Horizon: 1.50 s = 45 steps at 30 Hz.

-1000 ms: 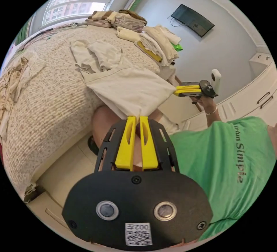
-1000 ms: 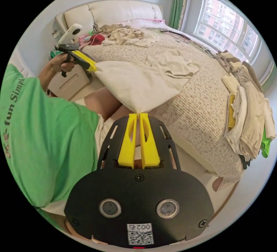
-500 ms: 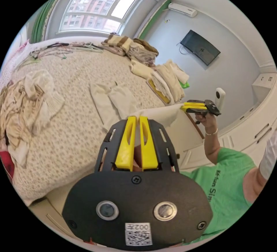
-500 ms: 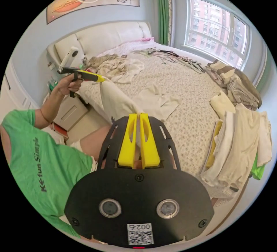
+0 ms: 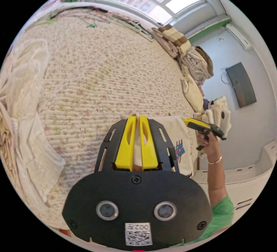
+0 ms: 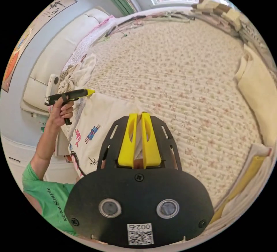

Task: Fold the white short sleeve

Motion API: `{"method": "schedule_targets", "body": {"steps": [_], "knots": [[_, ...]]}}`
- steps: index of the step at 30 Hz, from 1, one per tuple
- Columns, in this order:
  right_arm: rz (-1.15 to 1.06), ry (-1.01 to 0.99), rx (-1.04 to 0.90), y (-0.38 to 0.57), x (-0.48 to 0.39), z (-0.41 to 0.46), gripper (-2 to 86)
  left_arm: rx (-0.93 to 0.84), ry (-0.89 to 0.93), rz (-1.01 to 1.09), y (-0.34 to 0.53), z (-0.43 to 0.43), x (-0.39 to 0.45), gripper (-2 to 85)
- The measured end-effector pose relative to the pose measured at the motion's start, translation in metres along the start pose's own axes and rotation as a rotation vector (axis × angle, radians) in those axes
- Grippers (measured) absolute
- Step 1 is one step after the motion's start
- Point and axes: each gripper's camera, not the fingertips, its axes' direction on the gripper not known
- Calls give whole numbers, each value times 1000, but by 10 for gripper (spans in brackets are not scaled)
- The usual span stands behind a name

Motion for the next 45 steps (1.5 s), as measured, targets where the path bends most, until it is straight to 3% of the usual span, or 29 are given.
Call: {"method": "schedule_targets", "body": {"steps": [2,4,7,9,12,14,17,18,21,22,25,26,28,31,36,40,45], "knots": [[4,-141,43,5,30,-2,25,12,171,-54,-2,-4,-26,-16],[38,-229,83,13,52,-14,30,37,488,-151,1,-11,-65,-15],[96,-216,207,35,69,-51,22,203,777,-199,19,-32,-98,-12],[92,-169,300,52,61,-79,12,317,836,-205,34,-54,-105,-10],[-74,-99,434,84,3,-105,-2,316,636,-34,55,-83,-65,-9],[-243,-70,363,98,-52,-82,-7,228,510,118,69,-78,-23,-9],[-301,38,201,101,-91,-25,-9,107,247,315,92,-42,43,-9],[-298,69,175,101,-95,-14,-9,98,68,369,101,-24,63,-9],[-307,320,158,114,-98,19,-9,111,-344,328,107,19,72,-9],[-276,357,191,122,-92,21,-9,97,-400,298,107,33,65,-9],[-172,431,254,143,-82,13,-9,107,-294,214,110,40,51,-10],[-109,565,283,149,-81,9,-9,116,-304,209,112,40,52,-10],[-122,616,395,162,-87,-4,-9,244,-438,190,127,30,69,-10],[-212,518,460,158,-101,-14,-9,366,-358,311,145,23,110,-9],[-124,481,418,105,-87,-1,-8,178,-370,460,142,82,166,-10],[-32,228,331,63,-57,11,-5,189,-527,403,148,124,158,-9],[-87,179,244,36,-52,33,-8,227,-539,378,163,146,149,-9]]}}
